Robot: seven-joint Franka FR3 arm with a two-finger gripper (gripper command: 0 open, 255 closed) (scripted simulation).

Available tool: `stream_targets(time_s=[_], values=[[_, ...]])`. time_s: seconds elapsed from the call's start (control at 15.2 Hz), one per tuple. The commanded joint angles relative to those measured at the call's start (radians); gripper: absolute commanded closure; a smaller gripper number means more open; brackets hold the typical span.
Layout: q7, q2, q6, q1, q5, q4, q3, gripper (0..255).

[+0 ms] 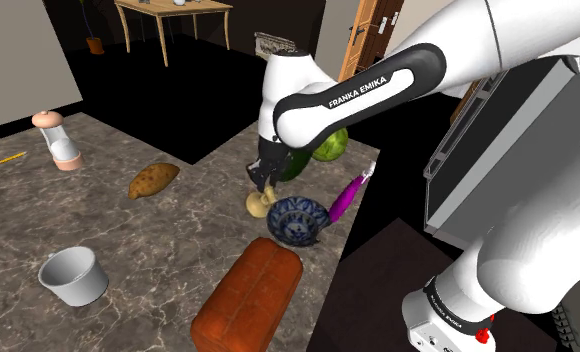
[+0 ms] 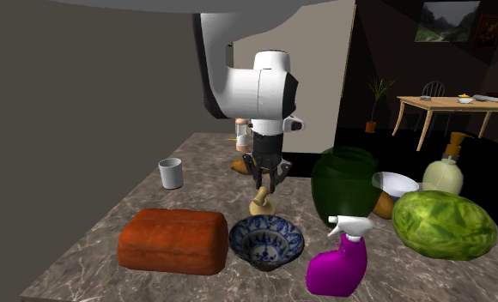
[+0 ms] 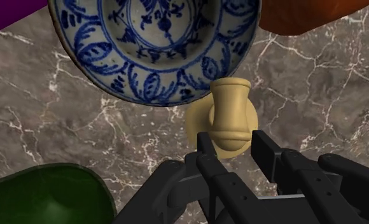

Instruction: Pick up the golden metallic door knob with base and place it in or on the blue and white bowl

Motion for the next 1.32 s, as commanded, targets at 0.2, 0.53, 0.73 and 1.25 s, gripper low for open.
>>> stream_targets(time_s=[0.2,0.53,0.73,1.25], values=[[-0.011,-0.041,-0.065,-0.001,0.016,0.025,-0.001,255],[-0.019,-0.074,-0.125,-0.002,0.028,0.054,-0.002,255],[-0.063,-0.197,-0.121,-0.002,0.075,-0.070,-0.015,255],[-0.164,-0.560,-0.185,0.031,0.158,-0.370,-0.080,255]])
